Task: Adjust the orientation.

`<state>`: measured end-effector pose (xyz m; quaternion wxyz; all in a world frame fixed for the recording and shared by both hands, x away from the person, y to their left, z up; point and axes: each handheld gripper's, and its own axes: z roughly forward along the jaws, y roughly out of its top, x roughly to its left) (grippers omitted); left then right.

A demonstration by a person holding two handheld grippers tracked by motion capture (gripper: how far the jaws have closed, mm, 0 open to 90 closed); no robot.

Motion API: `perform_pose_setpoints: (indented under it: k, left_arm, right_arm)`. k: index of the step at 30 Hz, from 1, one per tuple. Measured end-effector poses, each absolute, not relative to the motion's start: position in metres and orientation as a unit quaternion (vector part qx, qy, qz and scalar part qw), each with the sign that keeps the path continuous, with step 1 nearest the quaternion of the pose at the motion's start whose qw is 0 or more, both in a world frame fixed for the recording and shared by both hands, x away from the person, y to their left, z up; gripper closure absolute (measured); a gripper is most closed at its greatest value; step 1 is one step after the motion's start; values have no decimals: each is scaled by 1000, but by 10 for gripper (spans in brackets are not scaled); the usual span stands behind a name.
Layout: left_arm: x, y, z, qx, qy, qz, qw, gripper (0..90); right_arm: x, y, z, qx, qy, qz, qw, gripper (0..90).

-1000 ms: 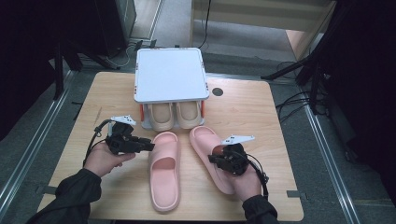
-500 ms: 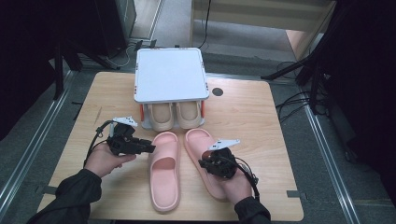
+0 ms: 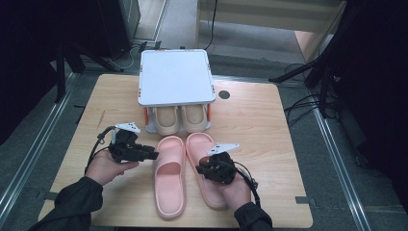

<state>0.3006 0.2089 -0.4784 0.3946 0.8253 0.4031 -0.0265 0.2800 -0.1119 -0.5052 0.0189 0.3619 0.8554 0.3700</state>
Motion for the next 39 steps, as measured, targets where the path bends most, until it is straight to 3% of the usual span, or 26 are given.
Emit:
perform_pose_setpoints:
  k: [3,6,11,22,39]
  left_arm:
    - [299,218,-476,810,419,-25,409,684]
    - [299,221,-477,812,421,-24,404,710]
    - [297,219,-479,819,416,-24,395,737]
    - [299,218,-488,827,413,-31,380,763]
    - [295,211,-505,847,405,-48,340,756]
  right_arm:
    - [280,-117,-500,349,851,392,19,734]
    - [277,-124,-492,351,844,405,21,736]
    - [274,-142,-477,352,835,422,17,892]
    - [301,-187,-483,407,814,411,46,900]
    - [315,-179,-497,401,832,382,44,879]
